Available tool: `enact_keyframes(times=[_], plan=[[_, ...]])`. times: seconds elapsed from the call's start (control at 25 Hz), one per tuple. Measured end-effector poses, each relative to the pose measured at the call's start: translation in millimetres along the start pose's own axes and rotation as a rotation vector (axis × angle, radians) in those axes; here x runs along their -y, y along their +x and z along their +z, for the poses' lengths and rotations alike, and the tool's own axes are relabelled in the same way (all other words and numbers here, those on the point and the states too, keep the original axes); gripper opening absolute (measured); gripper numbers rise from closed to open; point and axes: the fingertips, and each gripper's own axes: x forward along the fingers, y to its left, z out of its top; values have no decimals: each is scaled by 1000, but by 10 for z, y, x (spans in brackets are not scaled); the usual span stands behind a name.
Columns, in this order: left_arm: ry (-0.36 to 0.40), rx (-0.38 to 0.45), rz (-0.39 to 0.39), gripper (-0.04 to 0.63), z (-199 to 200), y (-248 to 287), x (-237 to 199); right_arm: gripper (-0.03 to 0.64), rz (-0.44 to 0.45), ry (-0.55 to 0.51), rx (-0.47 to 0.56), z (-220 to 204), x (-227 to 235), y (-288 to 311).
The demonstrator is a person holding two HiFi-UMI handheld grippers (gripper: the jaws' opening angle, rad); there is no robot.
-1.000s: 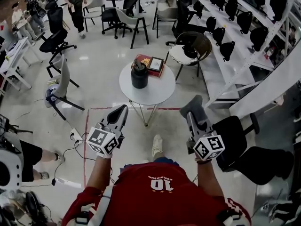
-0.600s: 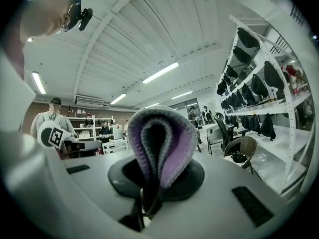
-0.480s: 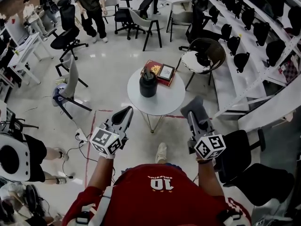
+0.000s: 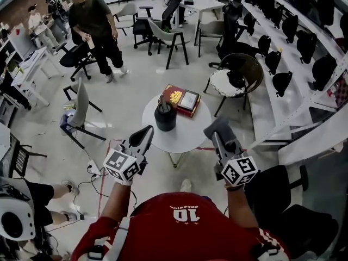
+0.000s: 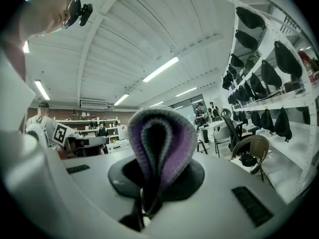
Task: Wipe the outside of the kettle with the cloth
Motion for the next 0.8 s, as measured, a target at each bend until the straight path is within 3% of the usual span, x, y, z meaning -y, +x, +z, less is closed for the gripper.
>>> enact_keyframes(times=[0.48, 0.8], plan=[[15, -35, 39, 8, -23, 867, -174, 44, 64, 45, -40, 43, 752, 564], [21, -52, 101, 8, -78, 1116, -288, 44, 112, 59, -62, 5, 1057, 855]])
